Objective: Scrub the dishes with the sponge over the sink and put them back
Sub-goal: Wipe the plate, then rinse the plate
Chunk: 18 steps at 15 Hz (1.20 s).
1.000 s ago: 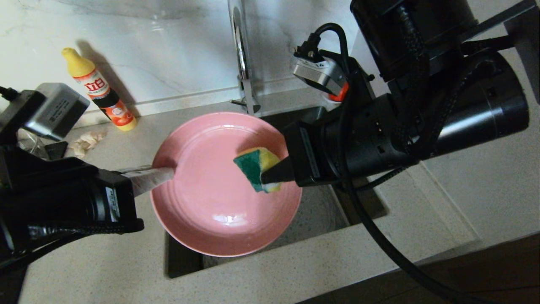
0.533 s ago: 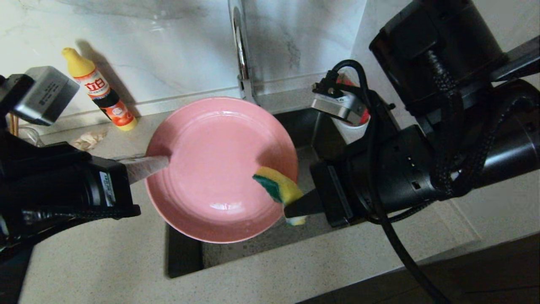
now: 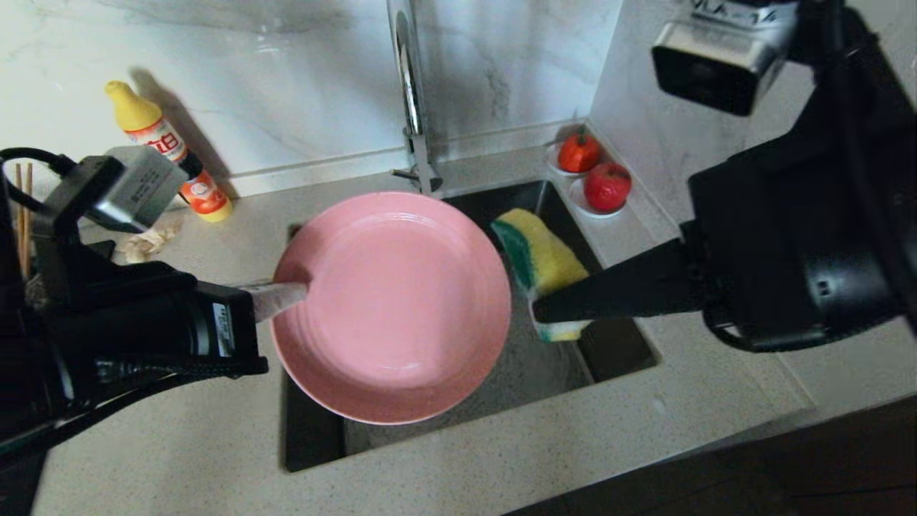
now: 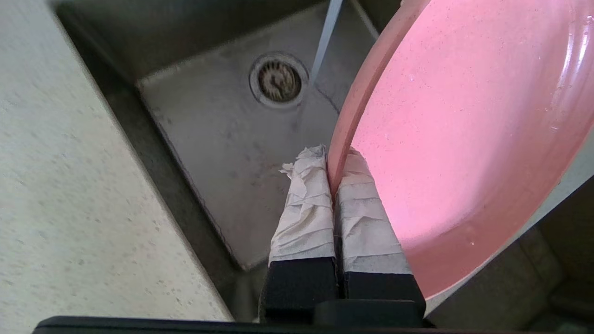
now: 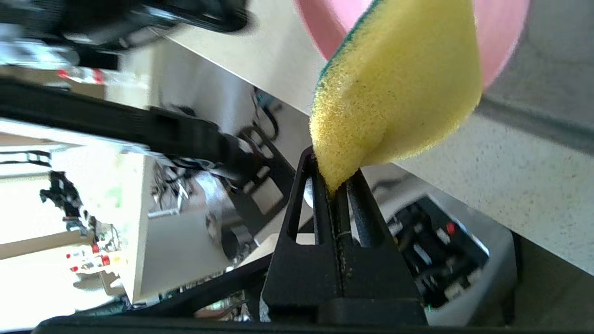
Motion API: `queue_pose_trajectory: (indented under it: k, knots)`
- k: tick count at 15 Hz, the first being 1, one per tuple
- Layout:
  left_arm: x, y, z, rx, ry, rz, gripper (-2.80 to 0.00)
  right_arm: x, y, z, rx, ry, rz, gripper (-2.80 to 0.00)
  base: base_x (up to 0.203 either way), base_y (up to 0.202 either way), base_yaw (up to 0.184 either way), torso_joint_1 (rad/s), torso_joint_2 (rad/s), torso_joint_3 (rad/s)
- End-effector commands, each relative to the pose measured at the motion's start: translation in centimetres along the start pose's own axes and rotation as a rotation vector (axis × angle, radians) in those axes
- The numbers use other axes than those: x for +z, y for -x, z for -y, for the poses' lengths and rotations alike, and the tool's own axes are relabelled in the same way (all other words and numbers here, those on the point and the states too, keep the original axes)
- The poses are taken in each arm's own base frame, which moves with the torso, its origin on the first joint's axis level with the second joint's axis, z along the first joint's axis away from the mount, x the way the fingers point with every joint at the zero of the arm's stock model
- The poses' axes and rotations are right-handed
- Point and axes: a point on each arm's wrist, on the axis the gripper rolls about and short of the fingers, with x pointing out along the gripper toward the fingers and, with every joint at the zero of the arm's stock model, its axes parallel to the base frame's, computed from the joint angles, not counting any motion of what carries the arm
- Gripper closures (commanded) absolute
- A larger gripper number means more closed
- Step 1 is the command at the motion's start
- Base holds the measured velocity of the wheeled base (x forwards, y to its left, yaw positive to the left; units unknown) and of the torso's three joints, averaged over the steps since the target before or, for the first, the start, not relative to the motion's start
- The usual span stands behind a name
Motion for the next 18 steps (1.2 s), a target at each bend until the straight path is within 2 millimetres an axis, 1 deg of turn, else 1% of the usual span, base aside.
queue_pose_trajectory:
  k: [1,4,6,8,11,15,17,18]
  knots:
    - [-1.0,-1.5,0.1,0.009,0.027,-0.057,0.0,-0.1,3.2,-0.8,0.033,0.013,0.059,0.0,0.0,0.0,0.0,0.0,0.0,0.0]
    - [-2.0,-3.0,0.2,0.027,0.094,-0.114,0.0,-0.5,4.8,-0.9,0.04,0.014,0.081,0.0,0.0,0.0,0.0,0.0,0.0,0.0]
    - [-2.6,-4.2,0.1,0.05,0.163,-0.151,0.0,-1.1,5.1,-0.3,0.016,0.001,0.072,0.0,0.0,0.0,0.0,0.0,0.0,0.0]
    - [-3.3,-5.7,-0.3,0.08,0.197,-0.191,0.0,-1.9,5.5,0.3,-0.003,-0.009,0.063,0.0,0.0,0.0,0.0,0.0,0.0,0.0]
    - [-3.8,-8.8,-1.0,0.12,0.27,-0.163,0.0,-2.4,5.9,1.1,-0.034,-0.026,0.065,0.0,0.0,0.0,0.0,0.0,0.0,0.0]
    - [-4.8,-13.0,-2.2,0.166,0.352,-0.141,0.0,-2.8,6.8,1.1,-0.033,-0.027,0.078,0.0,0.0,0.0,0.0,0.0,0.0,0.0]
    - [-5.0,-15.1,-2.7,0.189,0.407,-0.144,0.0,-3.1,6.9,1.1,-0.035,-0.029,0.071,0.0,0.0,0.0,0.0,0.0,0.0,0.0]
    - [-4.7,-16.2,-3.1,0.198,0.425,-0.132,0.0,-3.3,6.9,1.2,-0.038,-0.031,0.066,0.0,0.0,0.0,0.0,0.0,0.0,0.0]
